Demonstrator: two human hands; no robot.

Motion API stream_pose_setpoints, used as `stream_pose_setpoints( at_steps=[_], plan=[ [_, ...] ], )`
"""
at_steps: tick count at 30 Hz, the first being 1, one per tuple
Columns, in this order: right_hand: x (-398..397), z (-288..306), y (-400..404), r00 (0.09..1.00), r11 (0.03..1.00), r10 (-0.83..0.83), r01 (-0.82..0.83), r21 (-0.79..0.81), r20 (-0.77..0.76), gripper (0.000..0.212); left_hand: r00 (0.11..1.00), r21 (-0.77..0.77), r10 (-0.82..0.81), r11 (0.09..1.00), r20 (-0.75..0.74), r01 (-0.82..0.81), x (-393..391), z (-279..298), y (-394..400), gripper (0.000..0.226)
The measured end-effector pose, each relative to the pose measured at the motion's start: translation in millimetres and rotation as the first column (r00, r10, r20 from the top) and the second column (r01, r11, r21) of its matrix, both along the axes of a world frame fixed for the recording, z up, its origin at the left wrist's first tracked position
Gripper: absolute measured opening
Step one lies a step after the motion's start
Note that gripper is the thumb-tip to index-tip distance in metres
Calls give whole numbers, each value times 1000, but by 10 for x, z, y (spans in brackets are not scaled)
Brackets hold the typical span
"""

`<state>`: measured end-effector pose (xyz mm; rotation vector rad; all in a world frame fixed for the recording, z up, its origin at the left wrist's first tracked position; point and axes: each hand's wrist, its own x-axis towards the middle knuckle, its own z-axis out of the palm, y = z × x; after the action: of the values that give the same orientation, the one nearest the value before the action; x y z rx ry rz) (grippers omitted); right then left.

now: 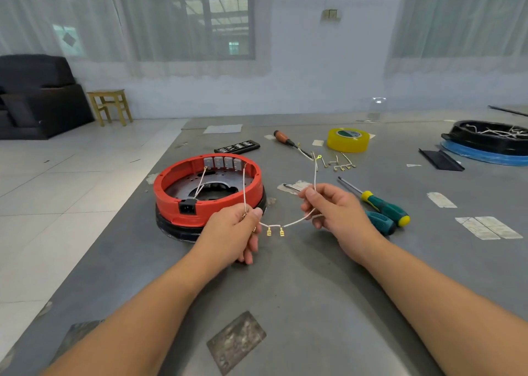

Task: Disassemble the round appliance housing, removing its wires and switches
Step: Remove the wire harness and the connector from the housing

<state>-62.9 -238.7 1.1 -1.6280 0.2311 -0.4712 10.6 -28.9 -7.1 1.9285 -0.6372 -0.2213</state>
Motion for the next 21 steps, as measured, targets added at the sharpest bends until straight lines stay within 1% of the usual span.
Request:
stream_pose_setpoints(
  at_steps=[1,4,7,8,9,11,14,17,21],
  plan=[
    [-3,-3,-15,1000,999,14,-13,47,-8,23,1000,-38,7,999,-30,-8,9,0,2,37],
    [-13,-20,-2,998,956,58,-62,286,22,25,993,-185,47,981,-111,-67,36,0,13,37],
    [-31,-32,9,997,846,36,-67,528,69,22,982,-304,62,946,-181,-115,20,-5,-28,36],
    [-33,-35,11,996,808,21,-70,585,89,20,978,-336,57,934,-202,-124,3,-5,-51,36],
    [-33,-40,13,994,790,11,-73,609,105,19,977,-353,50,927,-209,-123,-17,-8,-72,36],
    [-33,-51,21,992,808,17,-89,582,129,15,986,-325,38,942,-161,-90,-60,-29,-106,36],
    [-45,-79,31,987,863,59,-126,489,150,14,999,-197,14,980,-49,-24,-119,-64,-139,34],
    [-44,-86,52,992,917,57,-97,387,115,15,1000,-88,-18,996,23,20,-158,-77,-164,32],
    [-33,-69,55,994,901,17,-61,429,106,10,1000,-53,-22,998,22,24,-134,-76,-156,34]
  ],
)
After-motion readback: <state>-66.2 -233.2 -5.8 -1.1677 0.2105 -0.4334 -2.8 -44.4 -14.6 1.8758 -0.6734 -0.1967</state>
